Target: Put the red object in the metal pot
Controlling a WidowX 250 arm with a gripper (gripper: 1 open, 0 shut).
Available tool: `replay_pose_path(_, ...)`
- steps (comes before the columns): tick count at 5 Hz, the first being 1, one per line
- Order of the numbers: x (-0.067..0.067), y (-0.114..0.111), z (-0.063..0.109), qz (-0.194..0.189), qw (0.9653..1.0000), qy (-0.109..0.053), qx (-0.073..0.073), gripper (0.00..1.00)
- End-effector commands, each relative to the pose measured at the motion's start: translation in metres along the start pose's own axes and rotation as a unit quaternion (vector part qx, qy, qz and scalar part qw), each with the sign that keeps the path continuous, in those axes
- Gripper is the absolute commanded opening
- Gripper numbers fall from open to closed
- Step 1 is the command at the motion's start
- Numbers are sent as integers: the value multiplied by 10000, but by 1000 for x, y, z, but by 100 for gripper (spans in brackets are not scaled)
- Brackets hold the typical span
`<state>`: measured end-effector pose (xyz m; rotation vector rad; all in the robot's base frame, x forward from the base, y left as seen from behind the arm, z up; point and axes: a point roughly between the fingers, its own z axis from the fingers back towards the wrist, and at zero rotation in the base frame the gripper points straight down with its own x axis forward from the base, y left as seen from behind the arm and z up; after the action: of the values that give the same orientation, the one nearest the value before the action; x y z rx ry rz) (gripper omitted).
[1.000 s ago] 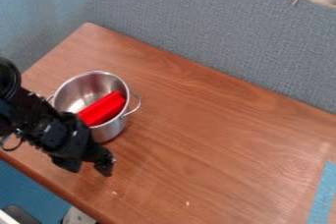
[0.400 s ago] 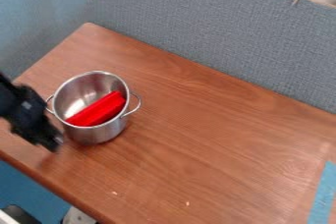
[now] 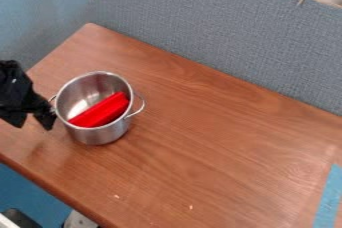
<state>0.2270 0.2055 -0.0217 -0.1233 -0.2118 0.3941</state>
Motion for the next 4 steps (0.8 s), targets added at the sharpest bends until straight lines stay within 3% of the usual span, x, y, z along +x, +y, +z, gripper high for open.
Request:
replay_pose_path(1, 29, 2, -2, 885, 9952, -263, 310, 100)
replay_pose_path(2, 69, -1, -8, 374, 9977, -384, 410, 100)
replay_pose_path(3, 112, -6, -8, -71, 9981, -548, 260, 100)
replay_pose_path(4, 115, 1, 20, -540, 9963, -620, 262, 100)
